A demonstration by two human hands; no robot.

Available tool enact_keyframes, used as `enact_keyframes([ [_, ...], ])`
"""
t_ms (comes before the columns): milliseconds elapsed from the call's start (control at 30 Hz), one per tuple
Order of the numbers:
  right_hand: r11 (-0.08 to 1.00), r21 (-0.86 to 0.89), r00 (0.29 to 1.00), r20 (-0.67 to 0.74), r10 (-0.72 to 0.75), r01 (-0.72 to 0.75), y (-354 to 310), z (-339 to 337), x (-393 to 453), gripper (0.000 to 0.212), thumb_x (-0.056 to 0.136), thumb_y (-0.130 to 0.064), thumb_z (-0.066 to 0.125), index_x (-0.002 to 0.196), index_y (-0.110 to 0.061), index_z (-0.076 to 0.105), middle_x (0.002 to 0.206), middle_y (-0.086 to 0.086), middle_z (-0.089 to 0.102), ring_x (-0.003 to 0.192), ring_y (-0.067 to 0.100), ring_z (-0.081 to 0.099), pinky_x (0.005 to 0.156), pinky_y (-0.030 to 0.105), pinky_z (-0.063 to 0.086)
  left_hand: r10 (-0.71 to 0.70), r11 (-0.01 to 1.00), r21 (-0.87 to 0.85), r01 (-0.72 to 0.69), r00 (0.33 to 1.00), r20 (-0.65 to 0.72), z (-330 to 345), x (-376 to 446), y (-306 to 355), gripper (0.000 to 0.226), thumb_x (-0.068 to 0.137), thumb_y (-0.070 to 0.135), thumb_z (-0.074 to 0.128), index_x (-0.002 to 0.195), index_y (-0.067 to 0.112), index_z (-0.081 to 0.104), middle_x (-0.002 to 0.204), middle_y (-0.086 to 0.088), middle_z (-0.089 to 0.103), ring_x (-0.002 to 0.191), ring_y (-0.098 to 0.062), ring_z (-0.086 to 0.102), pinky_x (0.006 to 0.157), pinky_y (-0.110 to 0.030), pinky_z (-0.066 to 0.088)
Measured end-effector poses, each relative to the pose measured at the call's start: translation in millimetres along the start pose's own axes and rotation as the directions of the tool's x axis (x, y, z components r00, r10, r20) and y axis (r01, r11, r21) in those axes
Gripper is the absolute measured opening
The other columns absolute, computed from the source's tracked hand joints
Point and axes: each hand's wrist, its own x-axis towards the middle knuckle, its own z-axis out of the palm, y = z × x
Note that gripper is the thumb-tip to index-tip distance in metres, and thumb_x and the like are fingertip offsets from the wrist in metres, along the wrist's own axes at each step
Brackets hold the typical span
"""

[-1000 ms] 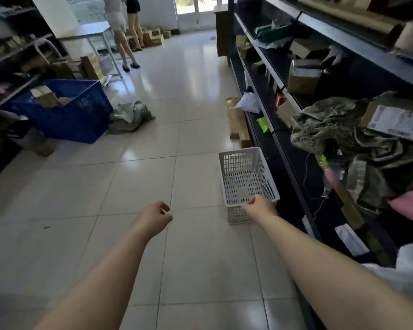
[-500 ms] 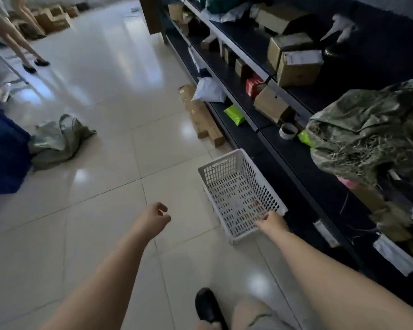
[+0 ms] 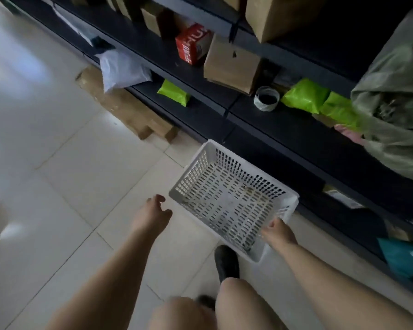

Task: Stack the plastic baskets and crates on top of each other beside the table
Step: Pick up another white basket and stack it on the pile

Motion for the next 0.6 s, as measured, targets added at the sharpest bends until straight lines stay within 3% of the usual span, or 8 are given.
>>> enact_keyframes([
  [67, 0.998, 0.04, 0.997, -0.047, 0.06, -0.058, -11, 17, 32, 0.015, 0.086, -0.021, 0.056, 0.08, -0.015, 0.043, 0.084, 0.007, 0.05, 0.084, 0.025, 0.05, 0.054, 0.028, 0.037, 0.055, 0.995, 0.085, -0.058, 0.998, 0.044, 18, 50, -1, 0.042, 0.082, 0.009, 0.058, 0.124, 0.007, 0.054, 0.124, -0.02, 0.056, 0.115, -0.036, 0.051, 0.099, -0.045, 0.044],
  [100, 0.993, 0.07, 0.992, -0.079, 0.098, -0.092, -15, 26, 48, 0.017, 0.085, -0.023, 0.058, 0.093, -0.012, 0.048, 0.097, 0.011, 0.053, 0.091, 0.028, 0.054, 0.064, 0.03, 0.045, 0.075, 0.986, 0.141, -0.085, 0.995, 0.071, 27, 76, -1, 0.043, 0.083, 0.01, 0.057, 0.127, 0.008, 0.052, 0.127, -0.019, 0.054, 0.118, -0.035, 0.049, 0.1, -0.045, 0.042],
  [167, 0.972, 0.122, 0.961, -0.169, 0.219, -0.2, -13, 44, 91, 0.054, 0.081, -0.029, 0.065, 0.126, -0.008, 0.043, 0.127, 0.016, 0.047, 0.112, 0.036, 0.053, 0.088, 0.041, 0.05, 0.095, 0.96, 0.255, -0.118, 0.99, 0.102, 48, 125, -2, 0.049, 0.086, 0.016, 0.056, 0.134, 0.01, 0.046, 0.135, -0.018, 0.049, 0.125, -0.036, 0.045, 0.103, -0.043, 0.04],
  [200, 0.957, 0.146, 0.937, -0.213, 0.277, -0.25, -10, 52, 112, 0.066, 0.079, -0.031, 0.067, 0.134, -0.009, 0.037, 0.133, 0.016, 0.042, 0.118, 0.037, 0.049, 0.093, 0.046, 0.049, 0.098, 0.948, 0.29, -0.128, 0.989, 0.114, 59, 147, -4, 0.054, 0.086, 0.017, 0.057, 0.137, 0.01, 0.042, 0.138, -0.018, 0.047, 0.127, -0.038, 0.042, 0.104, -0.043, 0.038],
  [333, 0.887, 0.318, 0.834, -0.338, 0.436, -0.334, 21, 87, 194, 0.082, 0.077, -0.036, 0.071, 0.141, -0.011, 0.026, 0.142, 0.018, 0.03, 0.127, 0.04, 0.036, 0.096, 0.055, 0.045, 0.119, 0.92, 0.36, -0.157, 0.985, 0.125, 110, 232, -13, 0.072, 0.082, 0.022, 0.061, 0.146, 0.01, 0.028, 0.147, -0.019, 0.035, 0.134, -0.038, 0.034, 0.108, -0.047, 0.032],
  [433, 0.833, 0.352, 0.768, -0.345, 0.54, -0.427, 54, 115, 235, 0.096, 0.079, -0.037, 0.069, 0.149, -0.011, 0.009, 0.154, 0.018, 0.014, 0.137, 0.038, 0.025, 0.107, 0.054, 0.034, 0.129, 0.933, 0.323, -0.158, 0.986, 0.109, 151, 285, -25, 0.077, 0.082, 0.017, 0.061, 0.148, 0.009, 0.021, 0.149, -0.021, 0.033, 0.134, -0.041, 0.035, 0.109, -0.048, 0.032],
  [500, 0.789, 0.417, 0.745, -0.311, 0.59, -0.451, 76, 132, 254, 0.098, 0.078, -0.034, 0.072, 0.149, -0.007, 0.01, 0.152, 0.021, 0.021, 0.135, 0.039, 0.031, 0.108, 0.052, 0.034, 0.14, 0.927, 0.335, -0.17, 0.984, 0.112, 171, 311, -33, 0.072, 0.08, 0.016, 0.061, 0.144, 0.009, 0.028, 0.141, -0.024, 0.042, 0.128, -0.043, 0.041, 0.106, -0.047, 0.036],
  [600, 0.773, 0.45, 0.732, -0.314, 0.605, -0.447, 105, 140, 263, 0.075, 0.076, -0.024, 0.073, 0.134, 0.004, 0.035, 0.133, 0.024, 0.048, 0.118, 0.041, 0.052, 0.091, 0.045, 0.05, 0.154, 0.896, 0.404, -0.181, 0.983, 0.098, 183, 342, -38, 0.057, 0.077, 0.019, 0.063, 0.13, 0.007, 0.046, 0.125, -0.025, 0.057, 0.116, -0.042, 0.052, 0.096, -0.042, 0.043],
])
